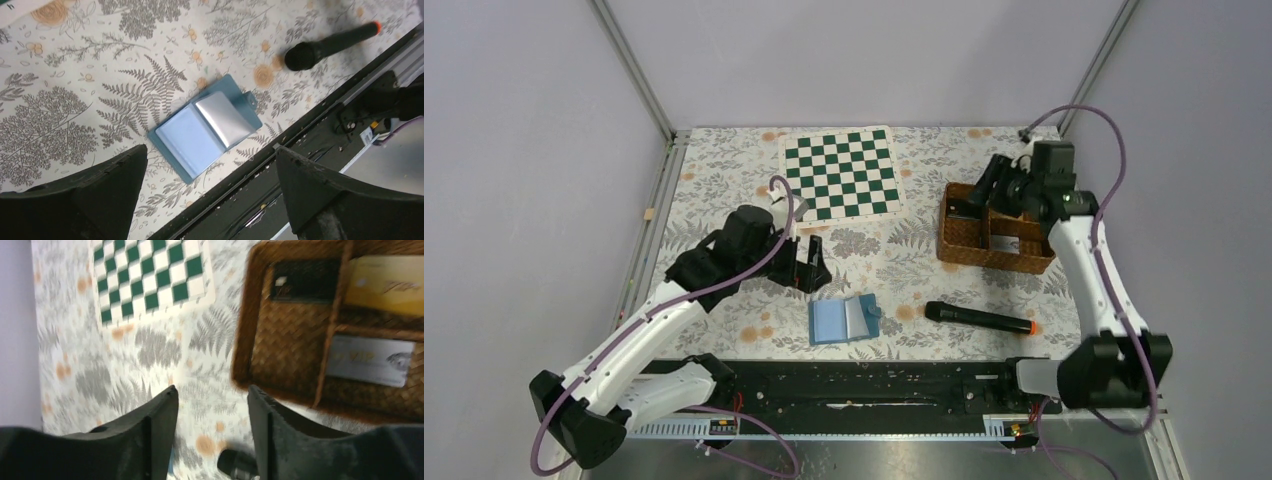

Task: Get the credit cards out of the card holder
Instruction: Place the credit card in the storage box, then reset both arms

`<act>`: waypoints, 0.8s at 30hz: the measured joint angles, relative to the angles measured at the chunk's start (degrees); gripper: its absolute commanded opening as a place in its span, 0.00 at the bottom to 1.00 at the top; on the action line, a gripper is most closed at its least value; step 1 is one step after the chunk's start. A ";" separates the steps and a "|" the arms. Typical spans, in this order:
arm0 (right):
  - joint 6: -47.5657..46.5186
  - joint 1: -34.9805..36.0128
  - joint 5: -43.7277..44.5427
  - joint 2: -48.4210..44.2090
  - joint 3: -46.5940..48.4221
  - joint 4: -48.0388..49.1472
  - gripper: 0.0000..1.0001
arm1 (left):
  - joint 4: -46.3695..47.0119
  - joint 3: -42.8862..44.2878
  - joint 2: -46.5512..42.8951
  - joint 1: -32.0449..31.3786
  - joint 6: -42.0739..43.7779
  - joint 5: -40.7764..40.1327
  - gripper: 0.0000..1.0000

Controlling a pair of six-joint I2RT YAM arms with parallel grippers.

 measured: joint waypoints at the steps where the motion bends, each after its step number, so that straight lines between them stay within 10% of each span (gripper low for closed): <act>1: -0.13 2.23 0.85 -2.78 -1.70 -0.55 0.91 | 0.42 0.20 -0.46 0.00 -0.44 -0.17 0.99; 7: 0.35 13.40 3.65 -21.42 -13.75 -4.76 0.99 | 2.64 0.20 -2.82 0.50 -4.83 -0.79 0.99; 24: 6.73 14.03 7.78 -61.40 -21.24 -17.29 0.99 | 8.59 -5.77 -16.50 0.98 -10.10 -0.15 0.99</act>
